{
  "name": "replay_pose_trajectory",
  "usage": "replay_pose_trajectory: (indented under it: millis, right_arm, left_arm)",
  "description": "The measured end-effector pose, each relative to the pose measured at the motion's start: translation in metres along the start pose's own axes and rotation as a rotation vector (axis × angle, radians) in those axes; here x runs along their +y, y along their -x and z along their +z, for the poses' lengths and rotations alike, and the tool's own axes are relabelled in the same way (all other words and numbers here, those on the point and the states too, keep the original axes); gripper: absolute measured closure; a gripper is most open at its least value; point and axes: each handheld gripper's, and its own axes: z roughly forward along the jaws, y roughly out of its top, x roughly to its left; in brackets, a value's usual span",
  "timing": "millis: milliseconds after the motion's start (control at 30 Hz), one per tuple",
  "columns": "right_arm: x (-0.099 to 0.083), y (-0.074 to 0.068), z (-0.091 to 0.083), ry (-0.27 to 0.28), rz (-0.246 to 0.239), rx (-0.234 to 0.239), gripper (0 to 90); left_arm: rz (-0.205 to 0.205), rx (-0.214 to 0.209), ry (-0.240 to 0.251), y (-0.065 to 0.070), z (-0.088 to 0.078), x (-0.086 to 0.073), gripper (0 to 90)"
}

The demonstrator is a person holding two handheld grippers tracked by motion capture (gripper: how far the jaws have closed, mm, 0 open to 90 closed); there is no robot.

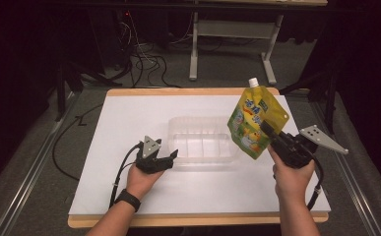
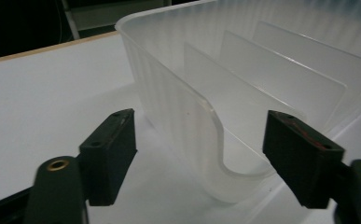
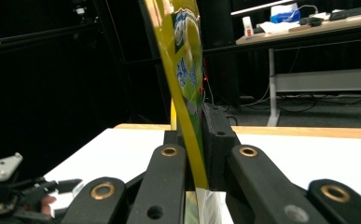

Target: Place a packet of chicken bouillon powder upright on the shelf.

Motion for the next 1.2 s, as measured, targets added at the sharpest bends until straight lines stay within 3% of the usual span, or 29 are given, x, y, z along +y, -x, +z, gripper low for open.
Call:
replay_pose_trajectory:
  millis: [100,200,233,333,400,667,1200]
  right_arm:
    - [-0.002,-0.01,0.018,-0.009,0.003,-0.002,87.8]
    - [-0.005,-0.013,0.028,-0.014,0.0,-0.008,87.9]
    - [-0.01,-0.015,0.037,-0.022,0.002,-0.019,87.9]
    - [-0.014,-0.016,0.045,-0.036,0.004,-0.031,87.9]
    - [-0.02,-0.015,0.054,-0.05,-0.002,-0.05,88.0]
    - [-0.025,-0.011,0.057,-0.055,-0.013,-0.088,88.0]
    - [-0.026,-0.014,0.068,-0.067,-0.043,-0.152,88.0]
  left_arm:
    - [0.038,0.024,-0.006,0.007,0.004,-0.001,42.5]
    - [0.058,0.041,-0.008,0.008,0.004,-0.002,46.0]
    - [0.05,0.041,-0.002,0.008,0.003,-0.002,50.8]
    - [0.026,0.035,0.004,0.006,0.002,-0.001,53.2]
    - [0.035,0.037,0.008,0.007,0.002,-0.001,56.3]
    - [0.043,0.072,0.006,0.007,0.001,-0.002,69.7]
    - [0.072,0.072,0.008,0.015,-0.001,-0.003,71.8]
